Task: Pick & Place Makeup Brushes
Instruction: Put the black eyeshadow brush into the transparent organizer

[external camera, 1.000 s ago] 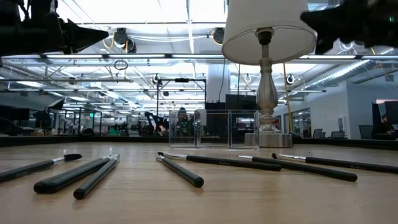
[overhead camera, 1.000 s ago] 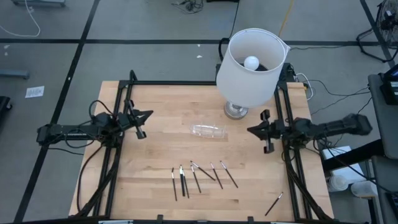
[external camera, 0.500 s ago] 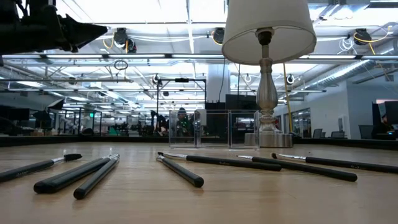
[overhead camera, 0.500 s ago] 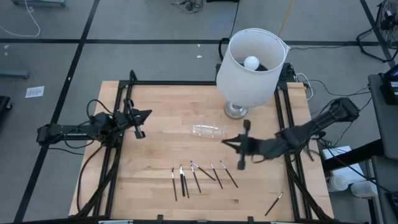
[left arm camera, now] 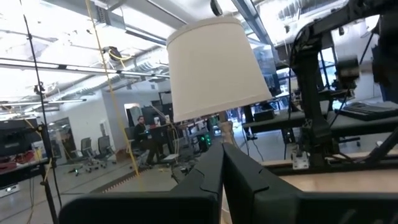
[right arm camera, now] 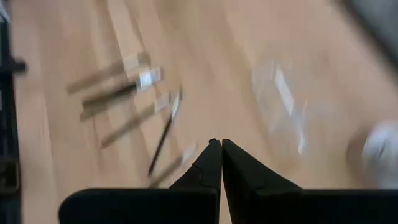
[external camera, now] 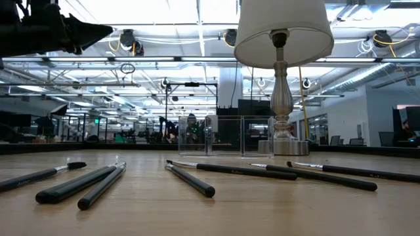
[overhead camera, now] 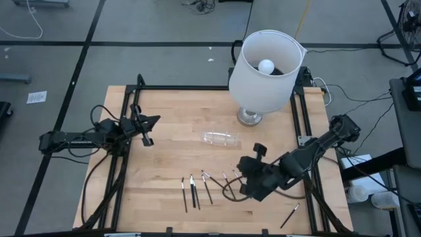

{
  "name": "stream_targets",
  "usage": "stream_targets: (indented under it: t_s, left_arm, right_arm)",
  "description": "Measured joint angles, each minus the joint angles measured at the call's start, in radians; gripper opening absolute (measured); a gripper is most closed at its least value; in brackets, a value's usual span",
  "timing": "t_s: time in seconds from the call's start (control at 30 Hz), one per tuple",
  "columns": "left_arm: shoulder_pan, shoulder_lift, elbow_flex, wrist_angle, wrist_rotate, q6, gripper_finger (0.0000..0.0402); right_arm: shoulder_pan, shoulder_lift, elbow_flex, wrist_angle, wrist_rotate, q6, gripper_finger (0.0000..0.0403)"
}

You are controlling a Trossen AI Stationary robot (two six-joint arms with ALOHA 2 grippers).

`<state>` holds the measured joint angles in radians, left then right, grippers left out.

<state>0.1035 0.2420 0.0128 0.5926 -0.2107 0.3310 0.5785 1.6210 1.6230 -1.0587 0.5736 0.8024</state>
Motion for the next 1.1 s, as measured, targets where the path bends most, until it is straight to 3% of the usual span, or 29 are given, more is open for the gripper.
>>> stream_targets:
  t_s: [0.2,0.37,0.57,0.73,0.87,1.1]
  left_arm:
    - [0.0,0.0,0.0,0.01,0.0,-0.037,0.0017]
    - [0.0,0.0,0.0,0.029,0.0,-0.019,0.0017]
    - [0.0,0.0,0.0,0.061,0.0,-0.019,0.0017]
    - [0.0,0.0,0.0,0.061,-0.001,-0.008,0.0017]
    - [0.0,0.0,0.0,0.06,-0.009,0.035,0.0017]
    - [0.0,0.0,0.0,0.06,-0.022,0.041,0.0017]
  right_arm:
    - [-0.001,0.082,0.0,-0.197,-0.162,0.252,0.0]
    - [-0.016,0.126,0.0,-0.256,-0.251,0.373,0.0]
    - [-0.048,0.165,0.0,-0.229,-0.3,0.411,0.0]
    - [-0.093,0.188,0.0,-0.15,-0.344,0.349,0.0006]
    - [-0.109,0.203,0.0,-0.05,-0.351,0.261,0.0035]
    - [-0.126,0.21,-0.045,0.0,-0.444,0.285,0.0124]
